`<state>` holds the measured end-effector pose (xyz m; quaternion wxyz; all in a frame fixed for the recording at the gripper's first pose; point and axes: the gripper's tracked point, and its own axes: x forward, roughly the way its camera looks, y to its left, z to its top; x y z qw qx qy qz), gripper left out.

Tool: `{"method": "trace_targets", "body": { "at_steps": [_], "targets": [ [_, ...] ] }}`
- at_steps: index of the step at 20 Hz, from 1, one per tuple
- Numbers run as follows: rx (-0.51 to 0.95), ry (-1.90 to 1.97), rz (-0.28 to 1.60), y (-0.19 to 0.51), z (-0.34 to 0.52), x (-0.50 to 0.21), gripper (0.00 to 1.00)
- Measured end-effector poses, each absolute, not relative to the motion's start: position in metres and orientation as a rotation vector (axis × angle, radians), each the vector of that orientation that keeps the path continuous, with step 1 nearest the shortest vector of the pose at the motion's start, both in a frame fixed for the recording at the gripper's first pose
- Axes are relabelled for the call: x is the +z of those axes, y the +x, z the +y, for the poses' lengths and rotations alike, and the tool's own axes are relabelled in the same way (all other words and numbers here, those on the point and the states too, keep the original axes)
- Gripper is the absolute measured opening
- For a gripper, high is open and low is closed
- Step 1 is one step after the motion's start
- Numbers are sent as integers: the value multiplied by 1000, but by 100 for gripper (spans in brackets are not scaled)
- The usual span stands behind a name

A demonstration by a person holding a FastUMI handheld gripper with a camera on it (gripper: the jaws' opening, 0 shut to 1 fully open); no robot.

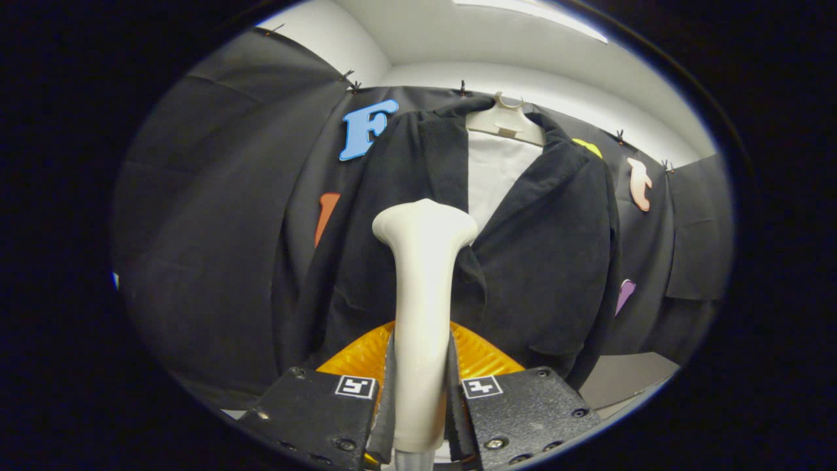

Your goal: Iron the clothes twice with a garment steamer, once on the left side and once on the right side.

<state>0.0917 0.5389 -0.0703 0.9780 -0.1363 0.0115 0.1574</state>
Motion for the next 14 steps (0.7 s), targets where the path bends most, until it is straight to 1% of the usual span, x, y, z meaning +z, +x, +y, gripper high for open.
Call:
{"method": "trace_targets", "body": {
  "at_steps": [11,14],
  "targets": [
    [324,-297,99,71,533,-117,35],
    [327,-297,150,64,531,-137,35]
  ]
}}
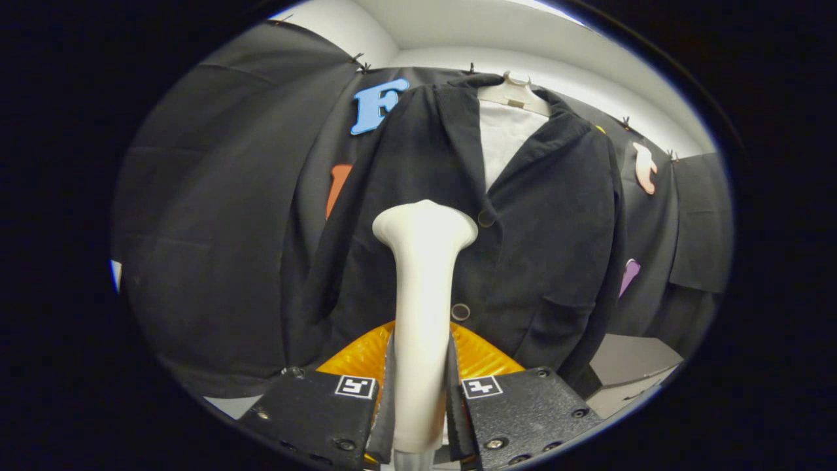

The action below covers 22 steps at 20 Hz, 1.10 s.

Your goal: Iron the clothes twice with a garment steamer, once on the left side and once on the right side.

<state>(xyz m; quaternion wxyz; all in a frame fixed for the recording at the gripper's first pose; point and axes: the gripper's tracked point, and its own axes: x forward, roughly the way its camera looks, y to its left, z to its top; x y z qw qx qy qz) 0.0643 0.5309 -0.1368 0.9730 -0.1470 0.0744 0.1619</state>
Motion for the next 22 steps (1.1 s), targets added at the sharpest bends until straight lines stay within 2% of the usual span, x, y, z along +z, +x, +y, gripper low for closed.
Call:
{"method": "trace_targets", "body": {
  "at_steps": [22],
  "targets": [
    [243,-238,521,-2,492,-274,35]
  ]
}}
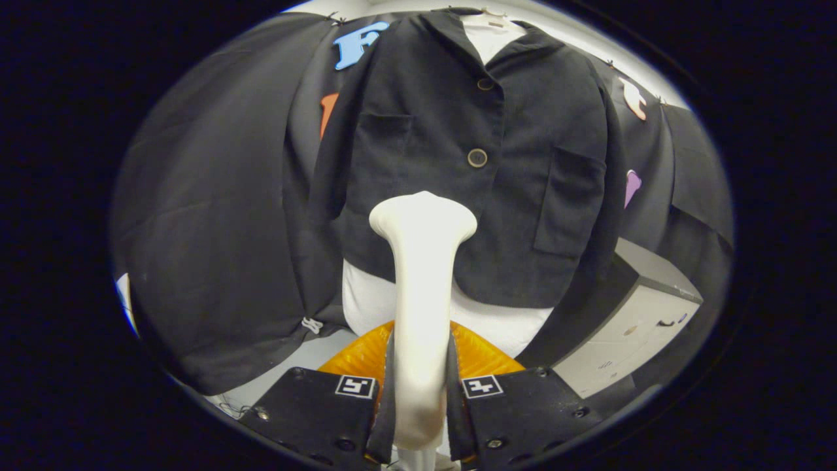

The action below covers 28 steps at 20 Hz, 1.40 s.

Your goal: Iron the clothes twice with a garment steamer, once on the left side and once on the right side.

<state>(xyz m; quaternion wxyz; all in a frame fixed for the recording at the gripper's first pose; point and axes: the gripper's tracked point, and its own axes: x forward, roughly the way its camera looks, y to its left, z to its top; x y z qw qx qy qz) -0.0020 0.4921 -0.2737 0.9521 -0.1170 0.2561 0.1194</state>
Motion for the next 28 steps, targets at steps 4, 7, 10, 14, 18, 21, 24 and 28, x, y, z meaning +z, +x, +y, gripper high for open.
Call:
{"method": "trace_targets", "body": {
  "at_steps": [4,7,10,14,18,21,24,28],
  "targets": [
    [230,-251,605,-16,487,-300,35],
    [222,-256,668,-27,483,-319,35],
    [211,-256,707,-34,473,-326,35],
    [221,-253,719,-46,456,-320,35],
    [233,-223,693,-49,430,-299,35],
    [256,-201,671,-47,405,-280,35],
    [256,-175,664,-49,370,-263,35],
    [235,-143,634,-47,308,-235,35]
  ]
}}
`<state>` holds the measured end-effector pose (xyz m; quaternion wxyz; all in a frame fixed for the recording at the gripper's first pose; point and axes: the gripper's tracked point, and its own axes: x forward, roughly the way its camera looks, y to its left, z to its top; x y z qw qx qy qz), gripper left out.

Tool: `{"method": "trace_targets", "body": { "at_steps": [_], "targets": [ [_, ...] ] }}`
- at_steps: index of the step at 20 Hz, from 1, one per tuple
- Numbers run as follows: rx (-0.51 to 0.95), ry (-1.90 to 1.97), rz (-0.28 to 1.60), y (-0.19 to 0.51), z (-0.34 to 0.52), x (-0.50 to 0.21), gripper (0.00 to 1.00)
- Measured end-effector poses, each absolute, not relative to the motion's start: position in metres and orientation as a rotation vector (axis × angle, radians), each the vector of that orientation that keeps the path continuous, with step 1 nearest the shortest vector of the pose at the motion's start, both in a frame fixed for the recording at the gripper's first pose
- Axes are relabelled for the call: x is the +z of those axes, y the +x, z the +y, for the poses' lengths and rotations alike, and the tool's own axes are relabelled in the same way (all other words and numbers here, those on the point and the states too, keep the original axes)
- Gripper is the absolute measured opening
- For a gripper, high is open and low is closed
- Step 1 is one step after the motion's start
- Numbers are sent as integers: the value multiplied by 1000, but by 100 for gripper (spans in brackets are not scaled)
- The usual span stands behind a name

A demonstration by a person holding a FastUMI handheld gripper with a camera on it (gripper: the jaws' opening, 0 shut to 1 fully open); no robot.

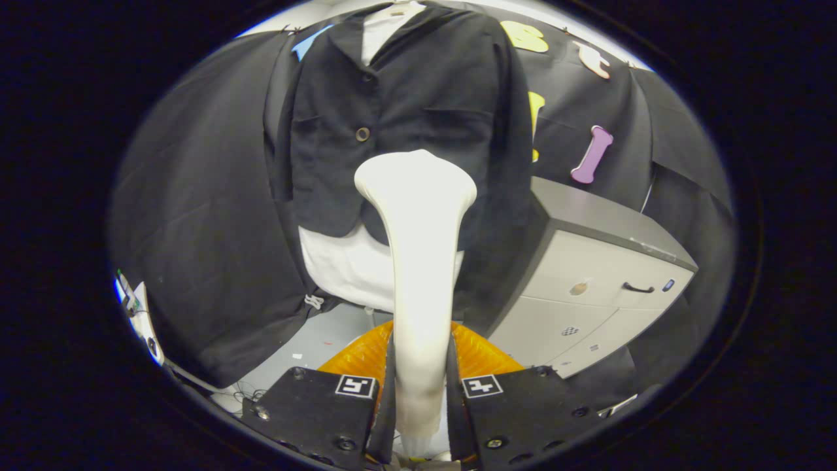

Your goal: Iron the clothes twice with a garment steamer, once on the left side and once on the right side.

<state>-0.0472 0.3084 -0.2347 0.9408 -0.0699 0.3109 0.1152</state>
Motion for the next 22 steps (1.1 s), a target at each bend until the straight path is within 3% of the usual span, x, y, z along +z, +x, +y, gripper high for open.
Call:
{"method": "trace_targets", "body": {
  "at_steps": [8,22],
  "targets": [
    [197,-79,591,-64,184,-185,35],
    [-5,63,487,-95,-1,-124,35]
  ]
}}
